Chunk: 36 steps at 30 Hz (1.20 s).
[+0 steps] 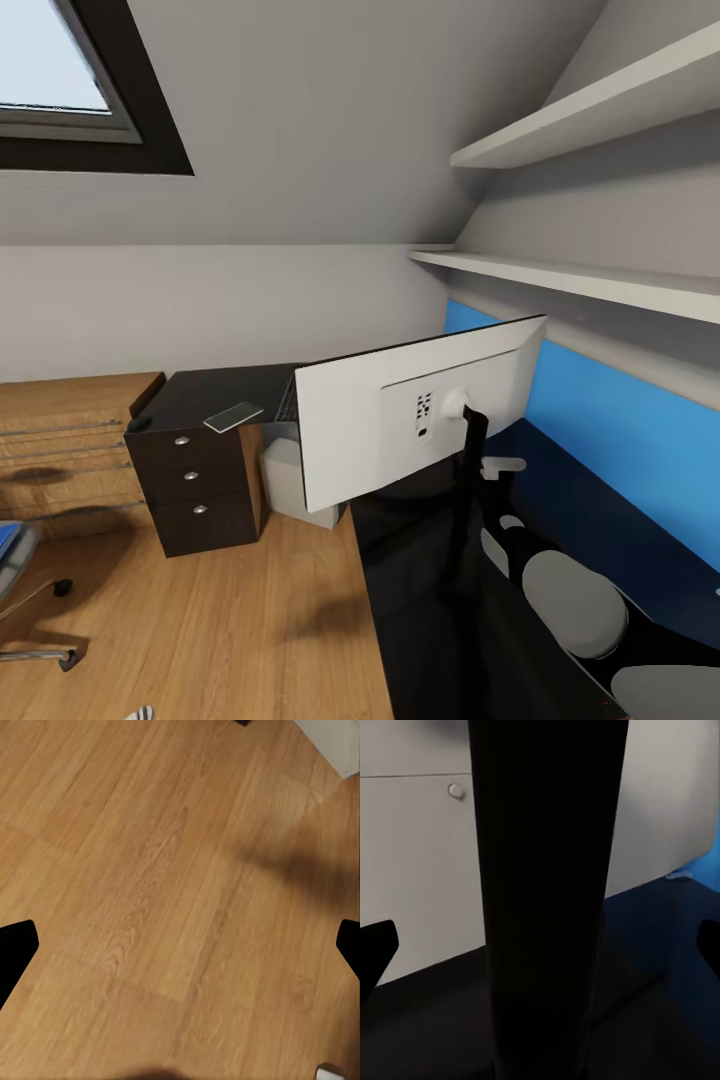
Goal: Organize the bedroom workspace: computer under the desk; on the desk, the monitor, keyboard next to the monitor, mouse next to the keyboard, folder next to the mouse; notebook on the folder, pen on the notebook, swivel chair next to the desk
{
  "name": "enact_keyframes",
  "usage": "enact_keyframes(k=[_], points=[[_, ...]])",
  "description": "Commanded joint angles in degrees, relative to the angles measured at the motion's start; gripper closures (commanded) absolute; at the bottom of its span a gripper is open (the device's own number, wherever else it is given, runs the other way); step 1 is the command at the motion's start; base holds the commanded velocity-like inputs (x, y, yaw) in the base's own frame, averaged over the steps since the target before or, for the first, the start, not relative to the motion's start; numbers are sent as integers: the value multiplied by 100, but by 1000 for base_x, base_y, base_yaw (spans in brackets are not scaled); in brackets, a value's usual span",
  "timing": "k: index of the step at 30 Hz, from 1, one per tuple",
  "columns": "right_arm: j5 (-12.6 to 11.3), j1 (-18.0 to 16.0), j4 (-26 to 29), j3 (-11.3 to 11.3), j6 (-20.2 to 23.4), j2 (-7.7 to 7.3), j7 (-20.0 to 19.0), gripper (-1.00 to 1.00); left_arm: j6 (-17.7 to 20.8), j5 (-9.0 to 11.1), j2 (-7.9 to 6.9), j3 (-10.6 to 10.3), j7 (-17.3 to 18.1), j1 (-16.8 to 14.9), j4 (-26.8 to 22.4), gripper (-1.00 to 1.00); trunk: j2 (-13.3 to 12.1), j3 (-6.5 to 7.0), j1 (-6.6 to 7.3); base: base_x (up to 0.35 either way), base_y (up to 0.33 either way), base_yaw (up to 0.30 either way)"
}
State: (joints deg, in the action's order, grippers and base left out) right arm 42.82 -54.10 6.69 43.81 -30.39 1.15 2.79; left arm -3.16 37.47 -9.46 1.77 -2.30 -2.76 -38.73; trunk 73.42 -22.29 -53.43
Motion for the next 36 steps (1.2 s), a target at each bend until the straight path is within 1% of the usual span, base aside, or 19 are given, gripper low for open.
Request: enact_keyframes(k=[1,7,24,25,36], points=[[60,-4,-1,31,-11,1,29,-100,-17,59,-3,-18,-21,-2,-3,-100,3,-7,-2,263,0,0],[60,-4,-1,31,-11,-1,29,-100,-14,59,-5,-19,-24,-2,-3,-100,3,-7,-2,107,0,0],[59,-4,-1,31,-2,-1,29,-100,-13,73,-4,-19,-25,2,-3,-100,3,-7,-2,4,0,0],[57,-4,1,31,0,-1,29,100,-14,74,-4,-19,-25,2,-3,-100,3,-7,-2,0,0,0],[52,-4,8,31,1,-1,30,100,-9,76,-6,-12,-25,0,-3,-100,3,-7,-2,0,0,0]])
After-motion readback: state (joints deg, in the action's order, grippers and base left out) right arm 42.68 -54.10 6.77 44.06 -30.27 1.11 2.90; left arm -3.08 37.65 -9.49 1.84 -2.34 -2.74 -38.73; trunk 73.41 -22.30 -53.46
